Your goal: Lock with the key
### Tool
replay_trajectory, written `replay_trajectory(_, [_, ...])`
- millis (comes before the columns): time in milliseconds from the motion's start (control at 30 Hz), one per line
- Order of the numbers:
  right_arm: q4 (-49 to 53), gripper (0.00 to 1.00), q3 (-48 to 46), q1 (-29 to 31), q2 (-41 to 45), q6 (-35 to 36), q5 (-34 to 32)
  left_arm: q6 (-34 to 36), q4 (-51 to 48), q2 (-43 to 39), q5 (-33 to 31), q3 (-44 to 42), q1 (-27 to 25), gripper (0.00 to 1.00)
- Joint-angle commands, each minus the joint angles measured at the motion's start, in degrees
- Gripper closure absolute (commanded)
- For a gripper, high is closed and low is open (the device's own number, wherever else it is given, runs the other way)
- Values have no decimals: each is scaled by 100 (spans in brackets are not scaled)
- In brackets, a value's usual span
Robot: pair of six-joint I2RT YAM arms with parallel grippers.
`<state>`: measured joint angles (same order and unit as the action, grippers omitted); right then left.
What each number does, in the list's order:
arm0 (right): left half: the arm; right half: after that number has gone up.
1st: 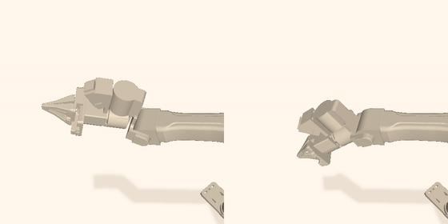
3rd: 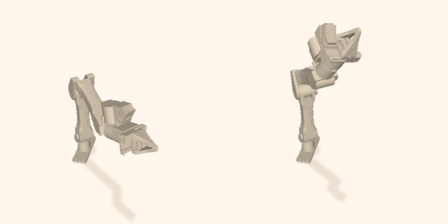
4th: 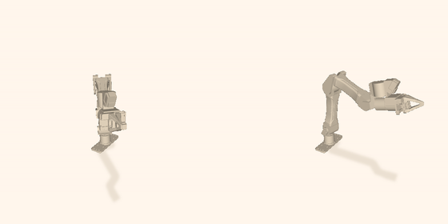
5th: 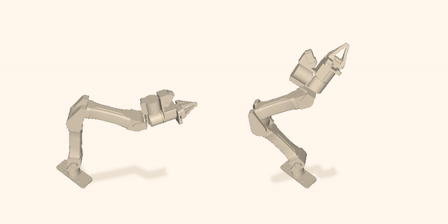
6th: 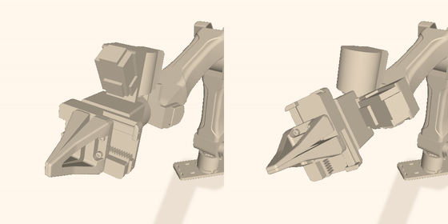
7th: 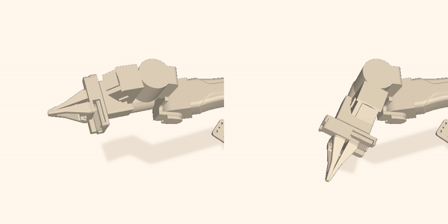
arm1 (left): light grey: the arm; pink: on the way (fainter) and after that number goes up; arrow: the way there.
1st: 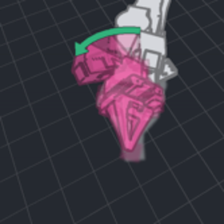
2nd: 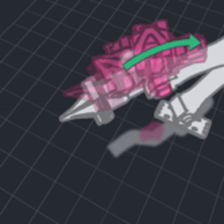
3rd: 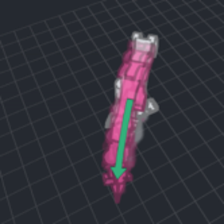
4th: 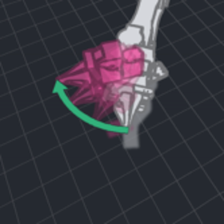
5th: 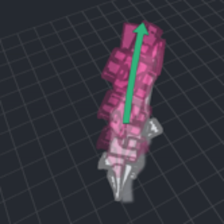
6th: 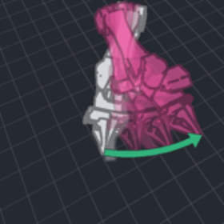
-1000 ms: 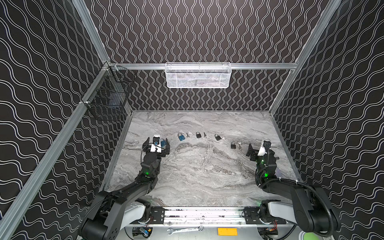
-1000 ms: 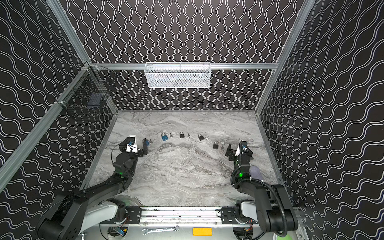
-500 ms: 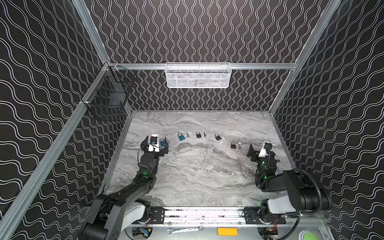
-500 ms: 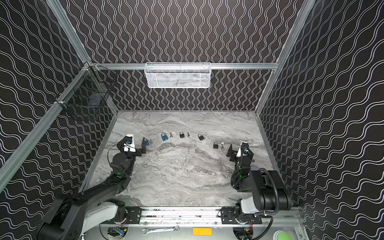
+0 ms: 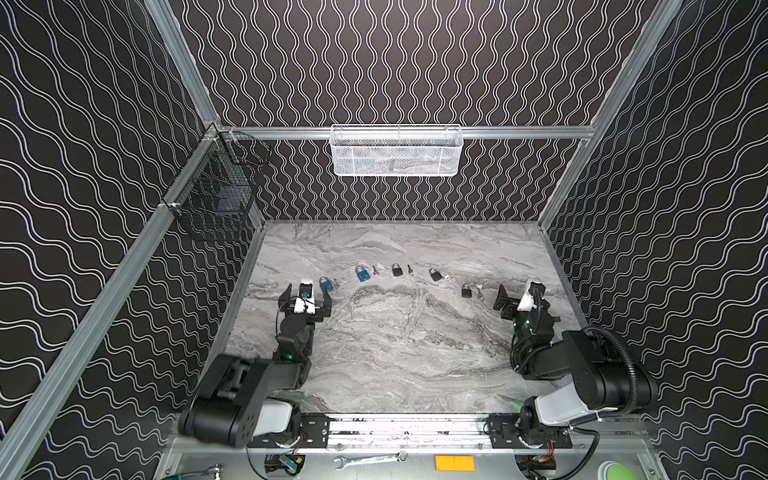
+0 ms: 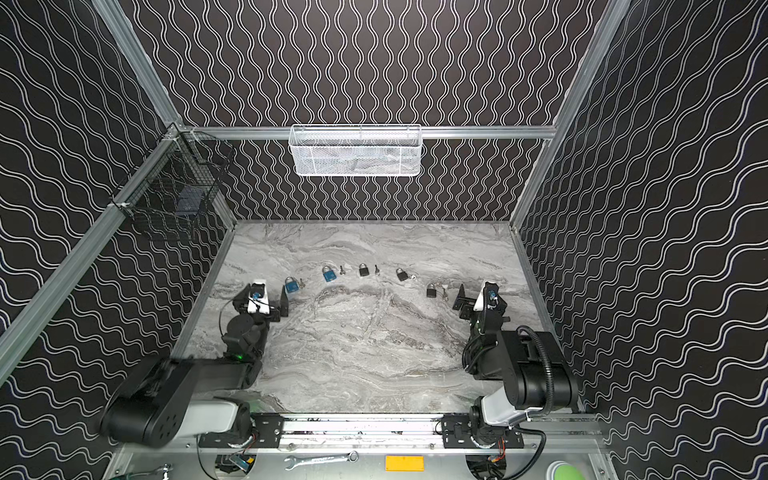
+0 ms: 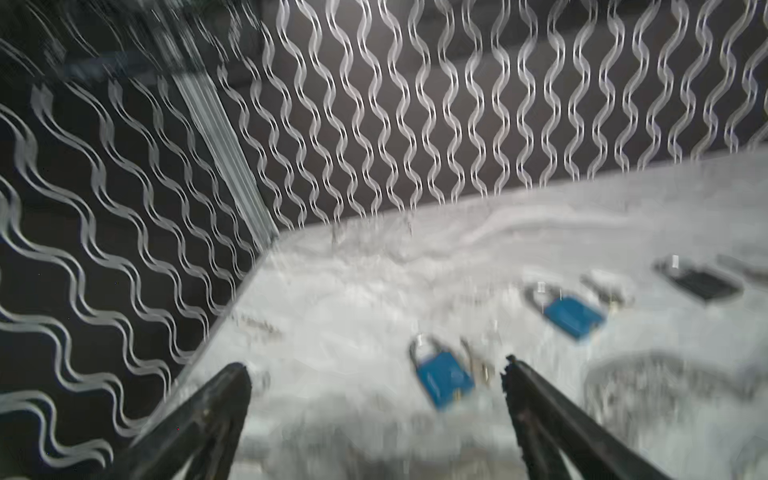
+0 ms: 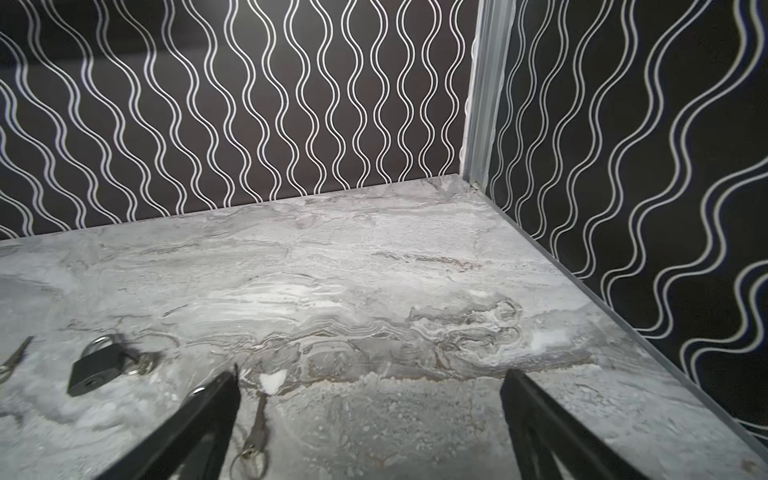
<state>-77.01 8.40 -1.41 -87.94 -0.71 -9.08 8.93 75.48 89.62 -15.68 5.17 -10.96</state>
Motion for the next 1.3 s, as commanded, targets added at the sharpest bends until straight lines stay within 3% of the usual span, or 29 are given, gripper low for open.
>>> replay_trajectory(0, [-313,1,0,-144,-18,-162,125,-166,1097,209,297,49,152,1])
replay_trajectory(133, [625,1,492,-211,-9,-114,479,-237,867,844,587,475,365,1])
replay_trajectory(200, [1175,0,740,-213,9,-80,513,-255,417,662,639,578,367,1])
replay_trajectory(300, [1035,0,685,-215,-17,-86,544,-352,38,685,538,815,444,1])
replay_trajectory(467, [1055,1,699,-213,-22,-28,540,-688,-1667,524,406,1554,638,1])
replay_trajectory(1267, [1152,1,775,-206,-58,1,544,-641,-1511,553,336,1544,639,1])
